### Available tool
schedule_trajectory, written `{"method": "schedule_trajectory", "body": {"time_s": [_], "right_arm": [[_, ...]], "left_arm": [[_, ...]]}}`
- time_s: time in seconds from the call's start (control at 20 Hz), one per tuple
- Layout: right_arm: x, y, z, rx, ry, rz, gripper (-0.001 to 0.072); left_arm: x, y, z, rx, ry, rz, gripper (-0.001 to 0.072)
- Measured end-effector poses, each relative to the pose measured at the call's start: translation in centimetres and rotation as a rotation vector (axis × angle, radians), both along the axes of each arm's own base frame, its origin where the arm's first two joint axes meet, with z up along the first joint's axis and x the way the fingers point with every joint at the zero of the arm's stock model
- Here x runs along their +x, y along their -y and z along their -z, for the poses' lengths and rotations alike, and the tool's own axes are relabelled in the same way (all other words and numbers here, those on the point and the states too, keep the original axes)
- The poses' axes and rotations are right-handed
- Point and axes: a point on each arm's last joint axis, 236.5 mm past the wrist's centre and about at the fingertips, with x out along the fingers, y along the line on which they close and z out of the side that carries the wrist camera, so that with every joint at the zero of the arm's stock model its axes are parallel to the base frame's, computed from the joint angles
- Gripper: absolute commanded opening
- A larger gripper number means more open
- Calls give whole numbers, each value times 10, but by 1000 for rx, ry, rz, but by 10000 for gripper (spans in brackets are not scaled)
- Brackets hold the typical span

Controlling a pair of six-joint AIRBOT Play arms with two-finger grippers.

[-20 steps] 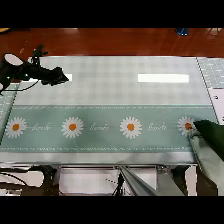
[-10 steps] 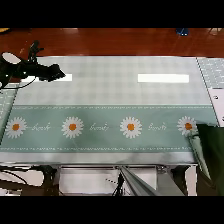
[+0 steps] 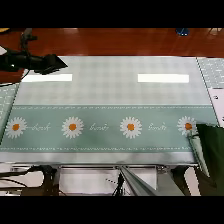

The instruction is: Fold the shirts.

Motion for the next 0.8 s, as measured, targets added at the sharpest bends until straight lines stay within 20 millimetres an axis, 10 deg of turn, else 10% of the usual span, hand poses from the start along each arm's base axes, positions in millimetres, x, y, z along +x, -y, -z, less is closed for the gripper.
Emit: {"method": "schedule_trajectory", "body": {"time_s": [0.15,0.3,0.55,0.8], "right_arm": [[91,-64,-20,149,219,-214,538],[138,-124,-8,276,228,-355,605],[163,-193,35,341,89,-530,604],[166,-218,54,320,20,-609,603]], "left_arm": [[-27,19,-33,88,66,95,654],[-54,20,-32,312,42,115,654],[-81,41,-12,508,-35,109,656],[-88,63,4,613,-24,139,656]]}}
